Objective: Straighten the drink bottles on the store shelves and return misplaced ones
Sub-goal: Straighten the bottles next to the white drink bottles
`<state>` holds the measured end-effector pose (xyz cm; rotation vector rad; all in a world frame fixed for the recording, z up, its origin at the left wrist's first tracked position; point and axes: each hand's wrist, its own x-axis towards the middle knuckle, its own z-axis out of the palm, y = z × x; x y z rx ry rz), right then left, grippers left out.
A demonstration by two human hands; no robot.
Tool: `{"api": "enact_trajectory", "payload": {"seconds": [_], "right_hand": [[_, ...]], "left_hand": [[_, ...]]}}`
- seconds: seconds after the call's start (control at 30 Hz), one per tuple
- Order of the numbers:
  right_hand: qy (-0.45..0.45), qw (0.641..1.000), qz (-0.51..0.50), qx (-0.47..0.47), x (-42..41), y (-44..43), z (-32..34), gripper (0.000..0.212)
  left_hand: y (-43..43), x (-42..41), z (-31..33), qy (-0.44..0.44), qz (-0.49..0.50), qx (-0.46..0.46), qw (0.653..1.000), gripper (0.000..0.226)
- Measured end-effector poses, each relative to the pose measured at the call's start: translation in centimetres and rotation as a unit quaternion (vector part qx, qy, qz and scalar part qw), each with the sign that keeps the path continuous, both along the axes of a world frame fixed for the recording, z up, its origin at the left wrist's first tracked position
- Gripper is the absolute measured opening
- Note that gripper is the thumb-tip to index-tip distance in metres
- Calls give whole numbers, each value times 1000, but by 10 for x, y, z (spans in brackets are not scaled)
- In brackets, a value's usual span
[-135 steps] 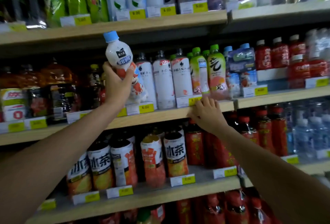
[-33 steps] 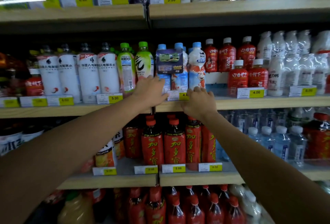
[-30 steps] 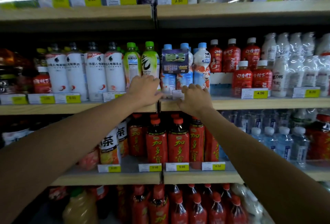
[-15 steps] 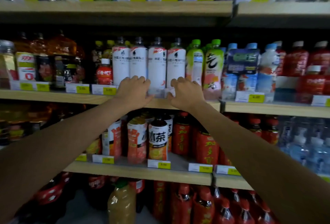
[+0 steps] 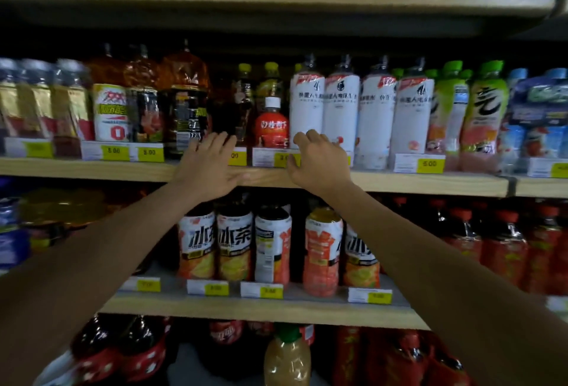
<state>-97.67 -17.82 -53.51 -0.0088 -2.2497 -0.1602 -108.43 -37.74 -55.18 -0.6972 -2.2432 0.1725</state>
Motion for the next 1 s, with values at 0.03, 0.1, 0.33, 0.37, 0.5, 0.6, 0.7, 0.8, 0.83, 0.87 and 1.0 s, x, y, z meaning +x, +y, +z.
{"api": "enact_trajectory", "payload": {"seconds": [0.03, 0.1, 0.33, 0.37, 0.5, 0.6, 0.7, 0.8, 0.83, 0.87, 1.0], "right_hand": [[-9, 1000, -9, -4, -4, -4, 1, 39], [-16, 999, -27, -19, -11, -10, 2, 39], [21, 997, -62, -39, -28, -29, 9, 36], [28, 997, -64, -42, -30, -30, 12, 36], [51, 994, -74, -61, -42, -37, 26, 42], [43, 996, -73, -37, -54, -42, 37, 49], [26, 996, -78, -37, -69, -45, 51, 59], [-11, 994, -87, -69, -82, -46, 59, 65], [-15, 993, -84, -81, -84, -46, 59, 66], [-11, 993, -78, -92, -86, -46, 58, 66], [7, 993, -70, -98, -91, -44, 55, 72]], "left_hand": [[-5, -7, 2, -15, -7, -9, 1000, 89], [-6, -16, 6, -32, -33, -18, 999, 91], [19, -16, 5, -7, -94, 14, 995, 95], [18, -17, 8, -3, -98, 12, 995, 94], [14, -24, 9, 3, -119, 7, 993, 93], [14, -29, 6, 19, -117, 6, 993, 96], [13, -33, 5, 36, -118, 10, 992, 98], [14, -36, 3, 52, -122, 17, 991, 96], [13, -36, 2, 55, -125, 19, 990, 96], [13, -37, 2, 58, -127, 21, 990, 95], [12, -38, 1, 67, -132, 25, 989, 95]]}}
